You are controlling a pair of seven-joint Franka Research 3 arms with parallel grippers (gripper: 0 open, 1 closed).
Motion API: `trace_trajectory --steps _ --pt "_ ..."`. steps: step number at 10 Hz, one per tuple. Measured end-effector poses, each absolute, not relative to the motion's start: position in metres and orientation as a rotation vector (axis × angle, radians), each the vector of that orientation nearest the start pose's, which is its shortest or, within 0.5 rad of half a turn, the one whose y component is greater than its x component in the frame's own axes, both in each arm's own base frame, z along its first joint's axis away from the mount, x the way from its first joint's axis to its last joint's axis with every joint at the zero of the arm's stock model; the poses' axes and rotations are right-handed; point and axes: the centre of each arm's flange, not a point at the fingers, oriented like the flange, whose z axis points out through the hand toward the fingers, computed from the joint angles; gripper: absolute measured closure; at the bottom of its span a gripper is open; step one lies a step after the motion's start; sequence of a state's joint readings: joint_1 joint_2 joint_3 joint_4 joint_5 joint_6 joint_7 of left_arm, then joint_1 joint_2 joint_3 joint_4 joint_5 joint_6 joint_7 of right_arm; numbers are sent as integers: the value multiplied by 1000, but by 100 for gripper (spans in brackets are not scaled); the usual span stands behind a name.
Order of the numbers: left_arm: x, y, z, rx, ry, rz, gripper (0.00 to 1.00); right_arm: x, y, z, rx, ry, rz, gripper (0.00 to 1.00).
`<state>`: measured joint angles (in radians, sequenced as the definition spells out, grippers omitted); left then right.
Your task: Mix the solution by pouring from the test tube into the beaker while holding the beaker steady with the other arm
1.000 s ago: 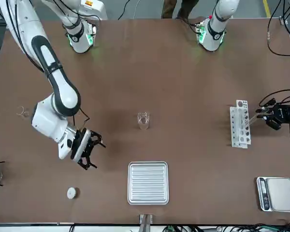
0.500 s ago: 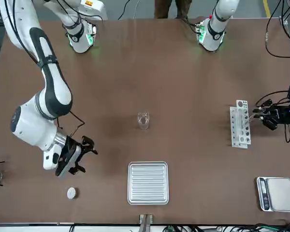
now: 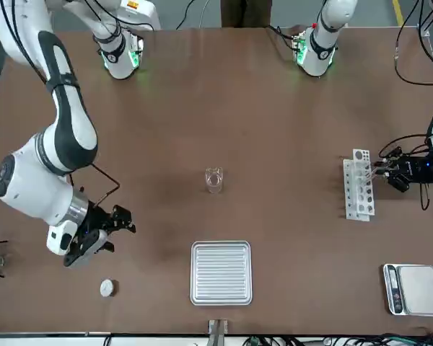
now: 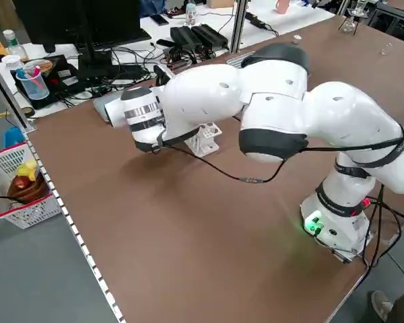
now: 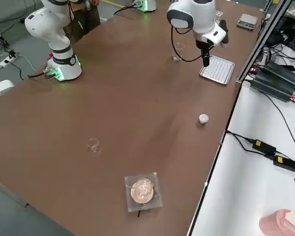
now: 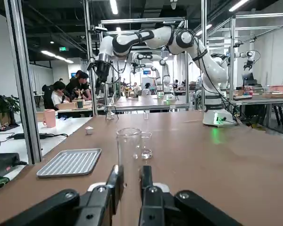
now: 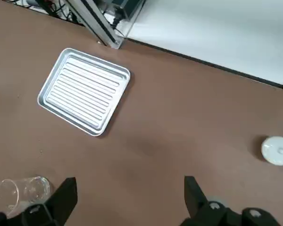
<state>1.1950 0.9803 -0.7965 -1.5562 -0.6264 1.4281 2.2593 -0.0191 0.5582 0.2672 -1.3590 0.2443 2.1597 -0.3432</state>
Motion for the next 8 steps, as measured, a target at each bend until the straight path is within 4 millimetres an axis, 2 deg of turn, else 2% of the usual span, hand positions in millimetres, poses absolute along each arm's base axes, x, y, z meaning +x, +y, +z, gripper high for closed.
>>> trace_trajectory --steps 3,8 --pt "563 250 233 1144 -1310 1210 78 717 150 441 -2771 -522 -338 0" --pt "559 246 228 1131 -1304 1195 78 713 144 470 -2824 -444 -229 0"
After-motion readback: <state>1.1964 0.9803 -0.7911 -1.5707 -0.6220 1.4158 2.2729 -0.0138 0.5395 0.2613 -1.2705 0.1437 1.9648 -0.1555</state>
